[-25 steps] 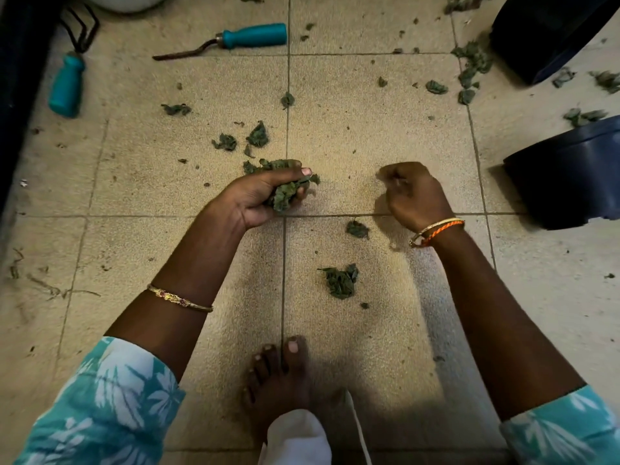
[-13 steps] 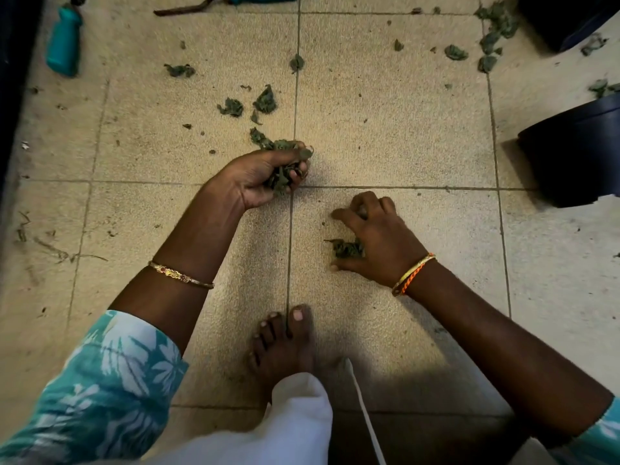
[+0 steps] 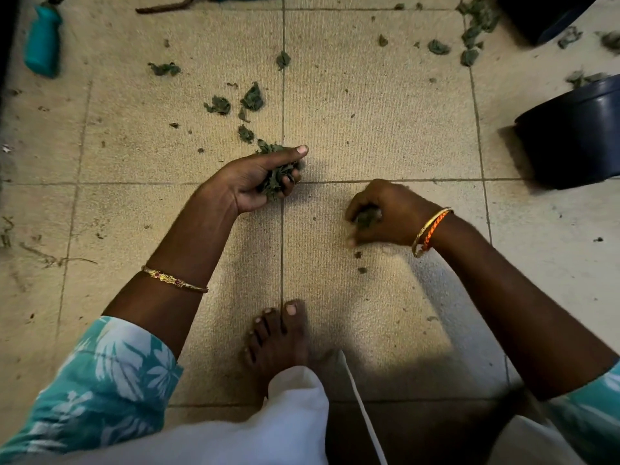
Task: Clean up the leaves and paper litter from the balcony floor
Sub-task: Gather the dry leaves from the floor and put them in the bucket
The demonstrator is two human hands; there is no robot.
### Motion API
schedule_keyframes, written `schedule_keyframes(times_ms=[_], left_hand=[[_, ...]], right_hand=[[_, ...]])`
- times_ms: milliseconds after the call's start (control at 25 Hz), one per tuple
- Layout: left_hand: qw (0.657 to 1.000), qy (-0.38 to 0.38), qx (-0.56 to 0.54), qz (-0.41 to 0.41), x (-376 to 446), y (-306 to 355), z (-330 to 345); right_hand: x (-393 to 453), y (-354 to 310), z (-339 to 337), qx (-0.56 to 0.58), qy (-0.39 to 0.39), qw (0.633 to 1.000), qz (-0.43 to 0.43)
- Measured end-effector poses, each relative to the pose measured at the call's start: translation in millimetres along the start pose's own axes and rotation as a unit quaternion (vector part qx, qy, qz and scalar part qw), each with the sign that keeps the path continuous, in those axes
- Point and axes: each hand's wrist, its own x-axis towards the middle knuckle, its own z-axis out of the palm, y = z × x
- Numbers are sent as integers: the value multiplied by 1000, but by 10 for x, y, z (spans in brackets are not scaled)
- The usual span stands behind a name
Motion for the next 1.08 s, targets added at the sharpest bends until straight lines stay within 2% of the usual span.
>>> schedule_keyframes(times_ms=[80, 160, 320, 400, 480, 520, 560, 640, 720, 800, 880, 960, 1080], left_hand=[[1000, 7, -12, 9, 0, -14, 8], [1000, 8, -22, 14, -4, -12, 24], [1000, 3, -17, 9, -18, 7, 72], [1000, -4, 1, 8, -21, 13, 134], [1000, -12, 18, 9, -27, 31, 187], [1000, -12, 23, 10, -35, 41, 197], [1000, -9, 25, 10, -46, 51, 203], [1000, 5, 19, 7, -64, 54, 203], [1000, 13, 5, 7, -82, 49, 228], [1000, 1, -8, 19, -97, 54, 260], [999, -15, -19, 46, -100, 52, 278], [997, -1, -30, 75, -99, 25, 268], [993, 41, -62, 88, -91, -47, 185]], right_hand=[[-99, -22, 100, -56, -87, 995, -17], [-171, 19, 232, -88, -100, 990, -38], [-183, 99, 342, -26, -1, 994, -103], [-119, 126, 311, -13, 51, 993, -105], [-37, 133, 255, 57, 154, 984, -71], [-9, 116, 207, 152, 203, 967, -31], [21, 73, 142, 272, 234, 933, 5], [106, -40, 36, 468, 248, 847, 44], [235, -221, -31, 564, 235, 789, 56], [396, -442, -58, 599, 223, 765, 81], [517, -639, -29, 548, 227, 800, 94], [550, -819, 37, 510, 199, 834, 65], [560, -911, 83, 496, 144, 856, 29]])
